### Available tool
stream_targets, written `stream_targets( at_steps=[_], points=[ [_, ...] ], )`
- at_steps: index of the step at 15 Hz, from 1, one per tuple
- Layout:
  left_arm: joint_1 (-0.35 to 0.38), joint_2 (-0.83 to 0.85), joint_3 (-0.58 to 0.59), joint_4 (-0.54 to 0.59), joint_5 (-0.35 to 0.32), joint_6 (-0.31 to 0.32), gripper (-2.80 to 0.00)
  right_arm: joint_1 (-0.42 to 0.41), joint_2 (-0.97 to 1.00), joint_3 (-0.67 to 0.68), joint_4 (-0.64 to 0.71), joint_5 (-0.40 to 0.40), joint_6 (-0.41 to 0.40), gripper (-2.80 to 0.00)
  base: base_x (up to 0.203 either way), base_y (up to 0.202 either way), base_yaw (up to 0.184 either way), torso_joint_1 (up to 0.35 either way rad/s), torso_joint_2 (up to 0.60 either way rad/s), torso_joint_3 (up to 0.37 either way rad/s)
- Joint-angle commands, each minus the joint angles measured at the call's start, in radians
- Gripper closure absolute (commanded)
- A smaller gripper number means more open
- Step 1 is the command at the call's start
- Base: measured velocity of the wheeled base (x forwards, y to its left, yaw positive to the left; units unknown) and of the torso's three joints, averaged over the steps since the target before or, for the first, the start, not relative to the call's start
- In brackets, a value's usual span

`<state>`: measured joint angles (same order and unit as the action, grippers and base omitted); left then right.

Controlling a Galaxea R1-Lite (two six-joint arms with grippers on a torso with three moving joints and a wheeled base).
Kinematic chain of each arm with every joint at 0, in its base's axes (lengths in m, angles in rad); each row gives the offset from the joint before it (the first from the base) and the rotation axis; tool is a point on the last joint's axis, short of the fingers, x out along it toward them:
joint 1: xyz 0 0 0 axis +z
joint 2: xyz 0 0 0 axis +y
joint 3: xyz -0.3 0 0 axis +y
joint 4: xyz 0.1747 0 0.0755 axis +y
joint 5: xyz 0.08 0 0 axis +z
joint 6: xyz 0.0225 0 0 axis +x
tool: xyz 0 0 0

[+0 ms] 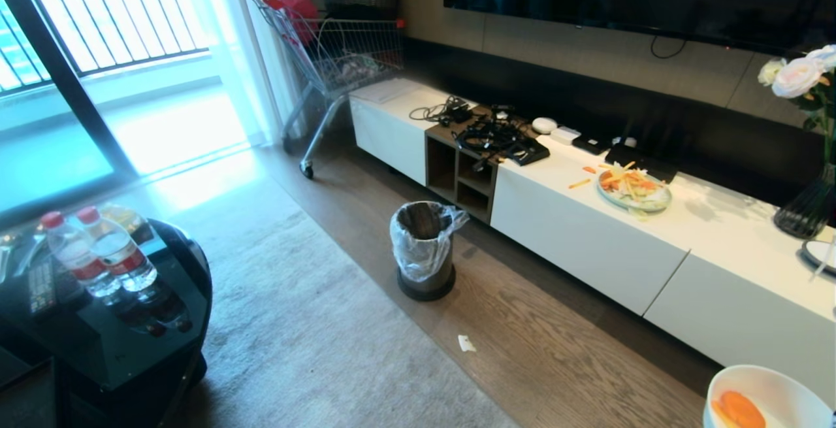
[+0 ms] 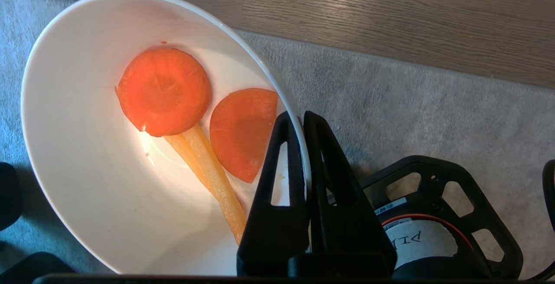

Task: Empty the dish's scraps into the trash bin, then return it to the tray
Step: Move the bowl over the trash can

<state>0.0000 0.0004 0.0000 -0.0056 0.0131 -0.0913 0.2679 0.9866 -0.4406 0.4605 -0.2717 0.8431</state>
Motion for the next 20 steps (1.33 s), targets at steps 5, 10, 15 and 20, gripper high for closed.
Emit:
stream_targets(
  at_steps=[5,10,15,20],
  points=[
    [0.000,0.000,0.000,-0.001,0.001,-0.001,0.00,0.001,-0.002,-0.009,0.006,-0.003,0.004,0.00,0.000,0.000,0.000,0.000,0.00,0.000],
    [0.000,0.000,0.000,-0.001,0.001,-0.001,0.00,0.001,0.002,-0.007,-0.003,-0.001,0.004,0.00,0.000,0.000,0.000,0.000,0.00,0.000],
    [0.000,0.000,0.000,-0.001,0.001,-0.001,0.00,0.002,0.002,-0.008,-0.003,-0.001,0.004,0.00,0.000,0.000,0.000,0.000,0.00,0.000],
    [0.000,0.000,0.000,-0.001,0.001,-0.001,0.00,0.002,0.001,-0.007,-0.003,-0.001,0.004,0.00,0.000,0.000,0.000,0.000,0.00,0.000]
  ],
)
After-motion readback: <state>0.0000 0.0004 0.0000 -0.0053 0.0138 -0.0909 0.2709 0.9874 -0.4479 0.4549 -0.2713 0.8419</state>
